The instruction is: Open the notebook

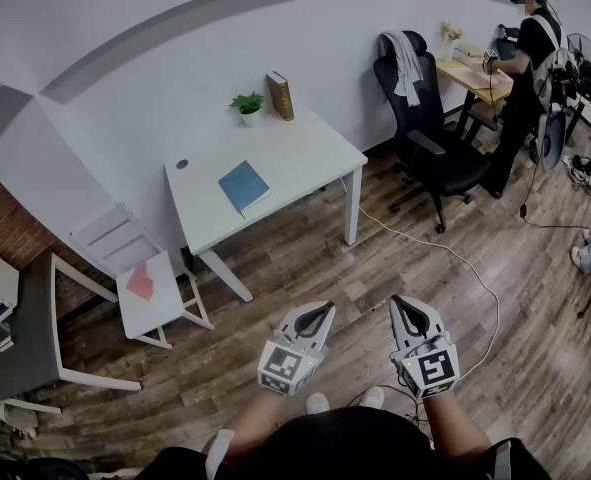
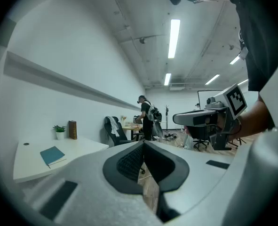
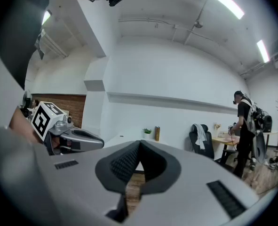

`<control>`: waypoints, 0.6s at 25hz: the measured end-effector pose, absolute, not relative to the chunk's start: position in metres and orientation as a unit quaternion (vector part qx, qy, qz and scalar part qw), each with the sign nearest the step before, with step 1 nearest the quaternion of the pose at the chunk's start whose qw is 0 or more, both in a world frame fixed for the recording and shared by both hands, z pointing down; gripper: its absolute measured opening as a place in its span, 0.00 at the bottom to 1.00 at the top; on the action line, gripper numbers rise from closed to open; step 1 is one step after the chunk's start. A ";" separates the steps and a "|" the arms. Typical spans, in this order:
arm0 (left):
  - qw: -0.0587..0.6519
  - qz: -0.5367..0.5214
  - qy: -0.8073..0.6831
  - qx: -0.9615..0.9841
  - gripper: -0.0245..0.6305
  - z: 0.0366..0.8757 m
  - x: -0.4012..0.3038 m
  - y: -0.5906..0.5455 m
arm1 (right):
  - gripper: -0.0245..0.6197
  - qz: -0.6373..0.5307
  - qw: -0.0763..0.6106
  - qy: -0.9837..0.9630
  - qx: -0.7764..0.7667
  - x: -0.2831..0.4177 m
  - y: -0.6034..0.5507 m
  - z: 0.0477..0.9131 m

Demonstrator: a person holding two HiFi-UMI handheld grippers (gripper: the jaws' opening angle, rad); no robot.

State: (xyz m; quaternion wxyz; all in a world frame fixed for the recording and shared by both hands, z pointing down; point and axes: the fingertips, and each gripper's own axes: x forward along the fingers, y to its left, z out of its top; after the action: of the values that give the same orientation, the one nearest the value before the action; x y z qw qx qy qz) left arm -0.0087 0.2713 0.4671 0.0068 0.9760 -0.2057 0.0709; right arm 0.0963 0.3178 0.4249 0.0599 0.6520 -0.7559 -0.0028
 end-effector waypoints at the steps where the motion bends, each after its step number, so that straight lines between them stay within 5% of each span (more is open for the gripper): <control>1: 0.007 0.070 -0.204 0.976 0.05 0.466 -0.012 0.272 | 0.04 -0.009 0.064 -0.756 0.652 0.094 0.319 0.425; 15: -0.004 0.062 -0.193 0.979 0.05 0.461 -0.061 0.273 | 0.04 -0.004 0.039 -0.727 0.686 0.060 0.319 0.420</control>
State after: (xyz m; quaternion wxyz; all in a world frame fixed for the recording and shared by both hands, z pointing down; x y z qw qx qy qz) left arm -0.0612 0.2730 0.4612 -0.0041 0.9792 -0.1932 0.0618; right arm 0.0596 0.3193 0.4199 0.0391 0.6858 -0.7267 -0.0044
